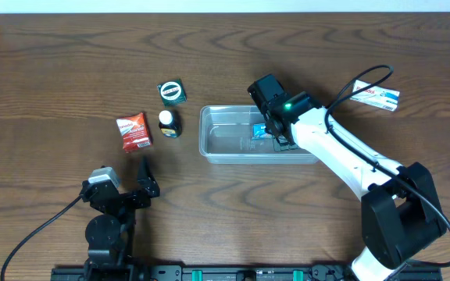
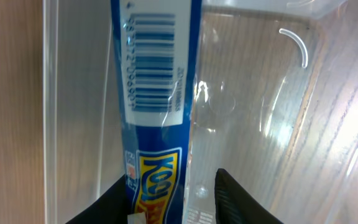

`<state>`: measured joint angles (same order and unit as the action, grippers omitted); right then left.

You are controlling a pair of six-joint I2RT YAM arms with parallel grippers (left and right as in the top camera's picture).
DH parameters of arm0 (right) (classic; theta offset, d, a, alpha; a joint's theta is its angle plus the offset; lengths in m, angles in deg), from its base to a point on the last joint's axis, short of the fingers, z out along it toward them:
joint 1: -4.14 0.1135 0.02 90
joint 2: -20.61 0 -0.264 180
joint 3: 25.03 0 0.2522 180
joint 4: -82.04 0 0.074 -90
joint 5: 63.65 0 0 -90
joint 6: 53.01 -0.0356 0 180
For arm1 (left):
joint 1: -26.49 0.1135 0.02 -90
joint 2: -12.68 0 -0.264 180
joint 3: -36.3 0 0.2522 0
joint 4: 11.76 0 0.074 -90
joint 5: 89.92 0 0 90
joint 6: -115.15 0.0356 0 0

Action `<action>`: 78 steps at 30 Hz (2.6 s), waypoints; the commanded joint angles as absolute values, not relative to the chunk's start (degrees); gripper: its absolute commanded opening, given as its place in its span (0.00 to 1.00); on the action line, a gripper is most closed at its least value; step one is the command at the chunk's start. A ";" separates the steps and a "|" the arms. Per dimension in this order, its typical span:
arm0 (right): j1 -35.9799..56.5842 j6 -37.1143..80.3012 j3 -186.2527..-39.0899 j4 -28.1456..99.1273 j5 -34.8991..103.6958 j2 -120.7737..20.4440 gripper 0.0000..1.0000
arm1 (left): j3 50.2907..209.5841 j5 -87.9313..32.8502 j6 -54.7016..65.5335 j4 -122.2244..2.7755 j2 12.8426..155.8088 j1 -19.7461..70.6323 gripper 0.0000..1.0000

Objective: Pack container
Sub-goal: 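Lower the blue box flat into the container and open the right gripper, then move the right gripper to the white Panadol box and grasp it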

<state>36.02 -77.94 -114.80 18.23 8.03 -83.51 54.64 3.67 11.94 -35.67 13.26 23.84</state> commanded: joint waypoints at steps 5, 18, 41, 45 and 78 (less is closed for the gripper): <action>35.71 -75.63 -114.98 16.53 12.88 -80.82 0.33 | 53.68 3.67 12.88 -37.64 12.91 24.12 0.98; 35.73 -71.30 -114.98 10.10 13.34 -67.60 0.33 | 53.68 3.67 12.88 -37.62 12.91 24.12 0.98; 36.41 12.24 -114.96 13.27 21.45 -64.10 0.78 | 53.68 3.67 12.88 -37.62 12.91 24.12 0.98; 36.41 14.01 -114.96 12.64 21.69 -64.82 0.77 | 53.68 3.67 12.88 -37.64 12.91 24.12 0.98; -4.48 32.57 -139.19 15.48 33.88 -92.47 0.99 | 53.68 3.67 12.88 -37.64 12.91 24.12 0.98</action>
